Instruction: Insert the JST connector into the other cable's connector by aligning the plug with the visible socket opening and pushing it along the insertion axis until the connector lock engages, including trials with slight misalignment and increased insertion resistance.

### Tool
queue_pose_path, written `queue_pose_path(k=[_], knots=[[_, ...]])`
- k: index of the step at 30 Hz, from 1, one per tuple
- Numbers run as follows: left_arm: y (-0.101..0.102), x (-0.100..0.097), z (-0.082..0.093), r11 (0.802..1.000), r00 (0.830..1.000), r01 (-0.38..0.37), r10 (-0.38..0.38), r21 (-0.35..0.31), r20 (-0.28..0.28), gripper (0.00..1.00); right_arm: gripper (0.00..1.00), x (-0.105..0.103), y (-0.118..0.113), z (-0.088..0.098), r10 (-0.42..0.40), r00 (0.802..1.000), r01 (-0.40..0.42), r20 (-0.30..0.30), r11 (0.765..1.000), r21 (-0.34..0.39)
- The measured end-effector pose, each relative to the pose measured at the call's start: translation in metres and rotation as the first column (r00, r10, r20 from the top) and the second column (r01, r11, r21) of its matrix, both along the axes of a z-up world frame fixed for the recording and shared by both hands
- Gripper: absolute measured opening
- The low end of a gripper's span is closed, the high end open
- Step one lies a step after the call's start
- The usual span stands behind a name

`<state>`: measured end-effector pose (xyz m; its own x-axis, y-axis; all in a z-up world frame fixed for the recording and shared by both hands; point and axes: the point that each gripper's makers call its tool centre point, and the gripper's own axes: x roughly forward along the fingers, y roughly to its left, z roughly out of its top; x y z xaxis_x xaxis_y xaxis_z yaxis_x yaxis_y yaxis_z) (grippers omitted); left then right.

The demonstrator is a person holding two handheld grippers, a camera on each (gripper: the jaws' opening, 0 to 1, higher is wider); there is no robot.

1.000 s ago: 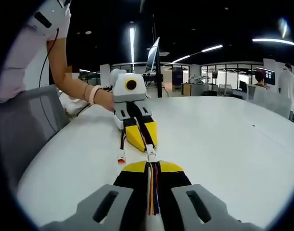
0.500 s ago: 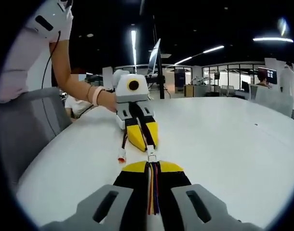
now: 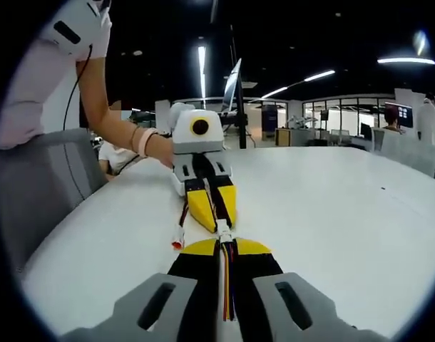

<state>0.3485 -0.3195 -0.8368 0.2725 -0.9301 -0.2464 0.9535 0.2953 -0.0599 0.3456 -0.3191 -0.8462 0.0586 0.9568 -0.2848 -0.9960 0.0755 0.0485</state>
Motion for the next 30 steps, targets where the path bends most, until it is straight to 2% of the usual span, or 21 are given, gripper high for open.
queue_pose_path(k=[12,14,19,21,25,30], knots=[[0.002,0.006,0.000,1.000,1.000,0.007,-0.007,0.000,-0.006,0.00,0.04,0.003,-0.002,0.001,-0.002,1.000,0.002,0.005,1.000,0.001],[0.002,0.011,0.000,1.000,1.000,0.002,-0.002,0.004,0.020,0.01,0.04,0.007,-0.003,0.001,-0.014,1.000,0.014,0.005,1.000,-0.002],[0.004,0.018,-0.001,1.000,1.000,0.001,-0.001,0.009,0.020,0.01,0.04,0.010,-0.003,0.002,-0.029,1.000,0.029,0.009,1.000,-0.001],[0.012,0.023,-0.007,1.000,1.000,0.006,-0.006,0.022,0.018,0.01,0.04,0.010,-0.003,0.002,-0.029,1.000,0.029,0.003,1.000,0.000],[0.005,0.021,-0.007,0.999,1.000,0.012,-0.012,0.039,0.018,0.01,0.05,0.012,-0.002,0.001,-0.029,1.000,0.029,-0.003,1.000,0.000],[0.002,0.018,-0.005,0.999,1.000,0.016,-0.016,0.030,-0.003,0.09,0.08,0.016,-0.003,0.000,-0.046,0.999,0.047,-0.018,0.999,0.005]])
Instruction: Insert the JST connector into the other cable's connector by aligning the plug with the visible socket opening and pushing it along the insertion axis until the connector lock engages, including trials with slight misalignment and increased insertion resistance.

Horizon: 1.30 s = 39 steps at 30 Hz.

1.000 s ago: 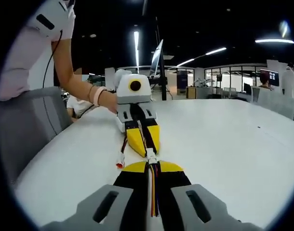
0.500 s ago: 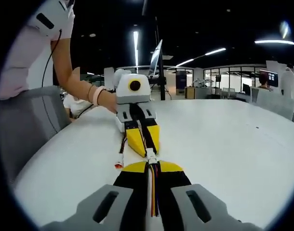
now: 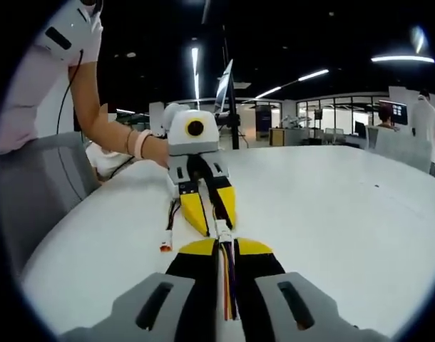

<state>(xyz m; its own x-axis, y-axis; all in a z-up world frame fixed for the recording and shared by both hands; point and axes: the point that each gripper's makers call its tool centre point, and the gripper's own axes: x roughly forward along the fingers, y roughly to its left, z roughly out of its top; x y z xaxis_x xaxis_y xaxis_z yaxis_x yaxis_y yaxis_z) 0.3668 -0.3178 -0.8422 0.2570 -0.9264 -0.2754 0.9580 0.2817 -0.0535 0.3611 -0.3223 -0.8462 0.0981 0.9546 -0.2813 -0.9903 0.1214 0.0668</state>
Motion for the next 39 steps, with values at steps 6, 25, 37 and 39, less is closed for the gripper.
queue_pose_path(k=[6,25,37,39], knots=[[0.005,0.006,-0.003,1.000,1.000,-0.018,0.018,-0.002,-0.003,0.12,0.13,0.003,-0.001,0.000,-0.013,1.000,0.013,-0.017,1.000,0.008],[0.015,0.007,0.031,0.992,0.994,-0.108,0.107,-0.059,-0.017,0.22,0.21,0.000,0.000,0.029,-0.016,0.999,0.020,-0.048,0.997,0.079],[0.028,-0.022,0.046,0.993,0.993,-0.119,0.118,-0.029,-0.024,0.30,0.21,-0.014,-0.015,0.070,-0.023,1.000,0.022,0.011,0.993,0.114],[0.027,-0.028,0.051,0.994,0.995,-0.104,0.104,-0.035,-0.013,0.29,0.21,-0.017,-0.018,0.075,-0.021,1.000,0.019,0.018,0.993,0.119]])
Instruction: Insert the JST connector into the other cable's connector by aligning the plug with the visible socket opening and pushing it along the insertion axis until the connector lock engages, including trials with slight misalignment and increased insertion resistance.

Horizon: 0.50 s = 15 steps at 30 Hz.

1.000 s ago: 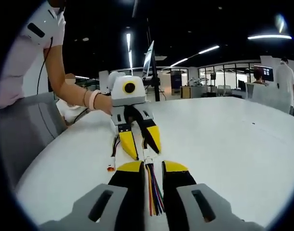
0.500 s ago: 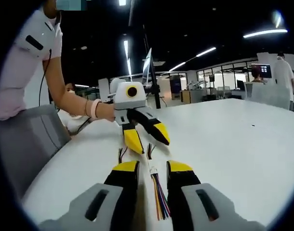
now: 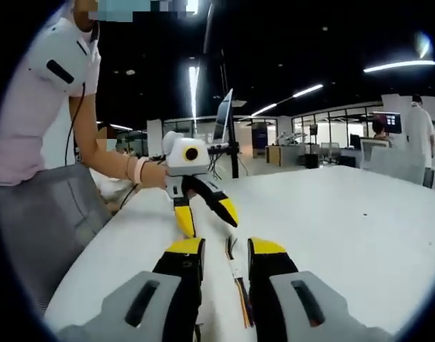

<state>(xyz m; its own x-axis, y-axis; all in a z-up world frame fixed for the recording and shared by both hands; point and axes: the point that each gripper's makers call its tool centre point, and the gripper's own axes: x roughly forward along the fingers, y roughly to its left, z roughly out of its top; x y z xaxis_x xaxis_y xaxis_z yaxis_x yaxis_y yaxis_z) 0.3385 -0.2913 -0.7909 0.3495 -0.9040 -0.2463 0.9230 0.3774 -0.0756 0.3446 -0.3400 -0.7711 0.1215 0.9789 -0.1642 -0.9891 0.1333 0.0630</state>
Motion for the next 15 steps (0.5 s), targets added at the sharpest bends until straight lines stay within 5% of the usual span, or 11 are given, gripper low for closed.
queue_pose_path(k=[7,15], knots=[[-0.005,-0.020,0.002,0.999,0.999,0.035,-0.035,0.012,0.001,0.29,0.21,-0.017,-0.012,0.007,0.027,1.000,-0.027,0.008,1.000,0.013],[-0.011,-0.033,-0.016,0.999,0.998,0.049,-0.049,0.004,-0.043,0.26,0.20,-0.037,-0.029,-0.037,0.066,0.998,-0.068,-0.021,0.991,-0.112]])
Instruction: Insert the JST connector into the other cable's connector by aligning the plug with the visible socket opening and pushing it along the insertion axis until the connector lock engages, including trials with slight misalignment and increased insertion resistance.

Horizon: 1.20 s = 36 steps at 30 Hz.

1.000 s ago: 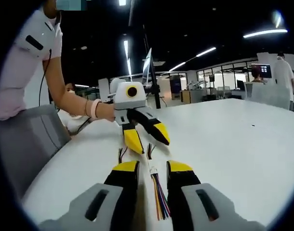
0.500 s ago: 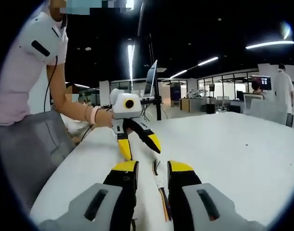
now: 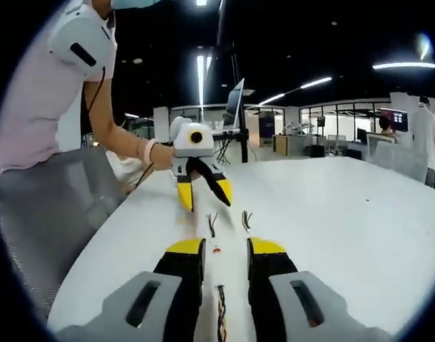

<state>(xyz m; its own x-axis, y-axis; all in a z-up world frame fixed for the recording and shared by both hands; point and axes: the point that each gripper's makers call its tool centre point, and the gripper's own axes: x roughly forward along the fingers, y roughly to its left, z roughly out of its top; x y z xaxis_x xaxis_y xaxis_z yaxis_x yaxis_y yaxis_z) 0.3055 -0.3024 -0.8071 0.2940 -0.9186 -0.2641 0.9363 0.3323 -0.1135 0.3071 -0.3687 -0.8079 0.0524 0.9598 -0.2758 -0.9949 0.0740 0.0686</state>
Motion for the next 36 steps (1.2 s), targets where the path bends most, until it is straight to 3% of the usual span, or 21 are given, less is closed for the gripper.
queue_pose_path(k=[2,5,14,21,24,36], knots=[[0.001,0.004,-0.011,0.999,1.000,-0.027,0.027,0.025,-0.015,0.25,0.19,-0.005,-0.001,-0.006,0.006,1.000,-0.006,-0.001,1.000,-0.016],[0.000,0.006,-0.013,0.999,0.999,-0.034,0.034,0.005,-0.011,0.23,0.17,-0.008,-0.002,-0.012,0.004,1.000,-0.004,0.000,1.000,-0.030],[-0.007,0.001,-0.021,1.000,1.000,-0.011,0.011,-0.007,-0.010,0.22,0.13,-0.007,-0.005,-0.023,-0.019,1.000,0.018,-0.023,0.999,-0.038],[-0.007,-0.001,-0.029,1.000,1.000,0.011,-0.011,0.010,0.002,0.19,0.11,-0.008,-0.005,-0.031,-0.022,0.999,0.020,-0.045,0.999,-0.045],[-0.009,-0.003,-0.035,0.998,0.999,0.033,-0.034,0.047,0.022,0.17,0.10,-0.008,-0.005,-0.033,-0.018,0.999,0.016,-0.043,0.998,-0.054],[-0.014,-0.001,-0.033,0.998,0.998,0.053,-0.054,0.042,0.041,0.09,0.07,-0.005,-0.005,-0.035,-0.017,0.999,0.015,-0.035,0.998,-0.054]])
